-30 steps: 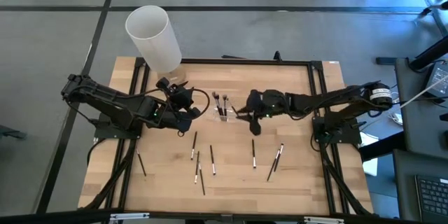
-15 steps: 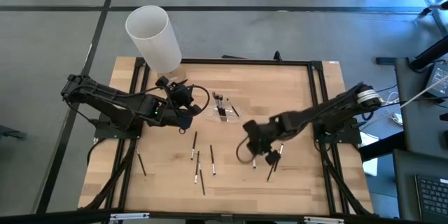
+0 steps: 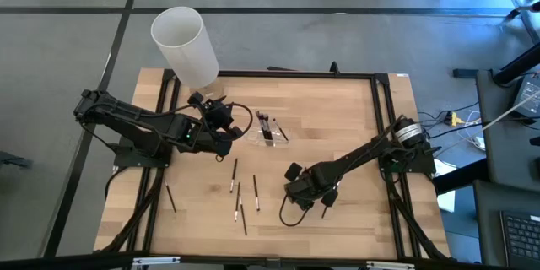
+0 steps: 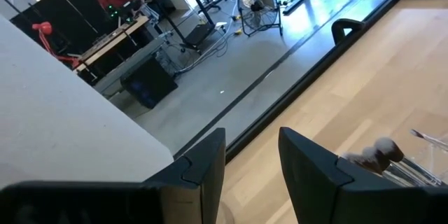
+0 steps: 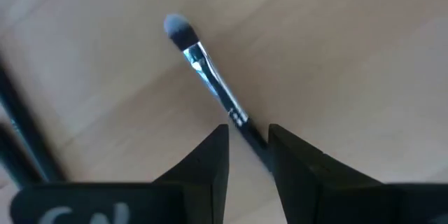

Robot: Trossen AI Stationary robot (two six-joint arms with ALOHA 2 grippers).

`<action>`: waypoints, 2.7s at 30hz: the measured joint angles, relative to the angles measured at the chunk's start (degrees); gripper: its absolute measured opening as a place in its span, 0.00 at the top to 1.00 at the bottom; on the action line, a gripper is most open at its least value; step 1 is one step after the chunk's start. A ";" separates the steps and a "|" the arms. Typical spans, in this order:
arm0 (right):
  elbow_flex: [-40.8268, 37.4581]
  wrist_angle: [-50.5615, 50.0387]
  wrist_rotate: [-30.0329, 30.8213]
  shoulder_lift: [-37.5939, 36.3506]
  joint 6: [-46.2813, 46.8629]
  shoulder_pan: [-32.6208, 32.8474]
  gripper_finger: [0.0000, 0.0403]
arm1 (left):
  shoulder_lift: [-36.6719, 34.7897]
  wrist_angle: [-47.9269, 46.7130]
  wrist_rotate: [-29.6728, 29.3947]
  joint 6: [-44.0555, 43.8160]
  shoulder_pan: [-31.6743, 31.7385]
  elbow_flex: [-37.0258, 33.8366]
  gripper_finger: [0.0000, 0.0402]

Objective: Put items in baskets/containers
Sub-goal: Put the black foundation brush into the transparent organizer

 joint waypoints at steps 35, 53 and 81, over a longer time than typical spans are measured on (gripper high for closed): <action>10.76 9.07 -1.75 -7.93 24.89 -11.47 0.96 | 0.00 0.00 0.76 -0.02 -0.04 0.00 0.68; -13.27 46.90 2.88 -18.69 46.66 -28.32 0.92 | 0.00 -0.24 2.69 0.09 -0.12 0.00 0.68; -18.31 45.44 2.40 -18.72 54.64 -28.89 0.88 | 0.00 -0.22 2.49 0.08 -0.04 0.00 0.68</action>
